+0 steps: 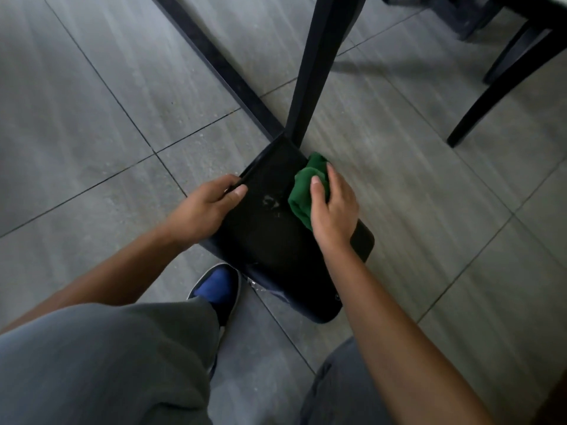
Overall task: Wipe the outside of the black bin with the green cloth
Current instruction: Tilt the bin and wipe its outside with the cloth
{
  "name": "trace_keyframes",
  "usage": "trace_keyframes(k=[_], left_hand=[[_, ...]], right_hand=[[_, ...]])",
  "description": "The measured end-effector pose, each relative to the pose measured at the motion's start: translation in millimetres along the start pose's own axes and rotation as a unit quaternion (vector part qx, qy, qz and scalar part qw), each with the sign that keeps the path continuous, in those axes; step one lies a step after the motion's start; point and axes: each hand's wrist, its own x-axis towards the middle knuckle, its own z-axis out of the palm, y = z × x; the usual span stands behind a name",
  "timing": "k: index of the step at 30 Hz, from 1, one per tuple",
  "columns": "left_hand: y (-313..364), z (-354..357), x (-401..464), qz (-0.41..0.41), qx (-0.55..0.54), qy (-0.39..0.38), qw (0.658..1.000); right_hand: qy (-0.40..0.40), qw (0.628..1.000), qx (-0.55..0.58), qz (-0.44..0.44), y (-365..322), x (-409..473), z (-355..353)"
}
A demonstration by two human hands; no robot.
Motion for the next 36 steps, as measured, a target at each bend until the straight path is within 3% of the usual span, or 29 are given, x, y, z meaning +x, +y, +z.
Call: trace_keyframes(k=[5,7,11,18,24,28,33,36], left_hand=[[9.9,11.4,0.1,0.019,-0.138,0.02,0.99],[10.8,10.4,-0.3,0.041,-0.135,0.026,0.99],[9.7,7.6,3.0,0.05,-0.029,0.081,0.995],[13.1,18.8,-9.9,0.037,-0.017,0.058,0.997],[8.2,29.7,-14.9,-0.054,-0.129,-0.053,0.989],[7.7,33.4,-8.9,-0.086,-0.157,-0.062,0.982],[21.3,31.6,7.3,-0.103,-0.111,-0.092,0.984],[29.3,34.1,14.6,-0.101,-0.079,-0.147,0.981]], right_hand=[[-0.023,0.985,-0.019,-0.17,-60.9,-46.7,29.8],[-0.008,0.98,-0.026,-0.197,-68.0,-65.3,37.2],[0.014,0.993,-0.075,-0.093,-27.3,-70.2,25.3],[0.067,0.987,-0.022,0.146,32.3,-26.3,-2.9],[0.033,0.992,-0.004,0.121,37.4,10.1,-14.6],[0.012,0.994,-0.018,0.105,36.3,19.8,-14.8],[0.032,0.992,-0.027,0.123,42.0,22.7,-13.0],[0.03,0.993,-0.006,0.113,50.7,29.0,-20.1]])
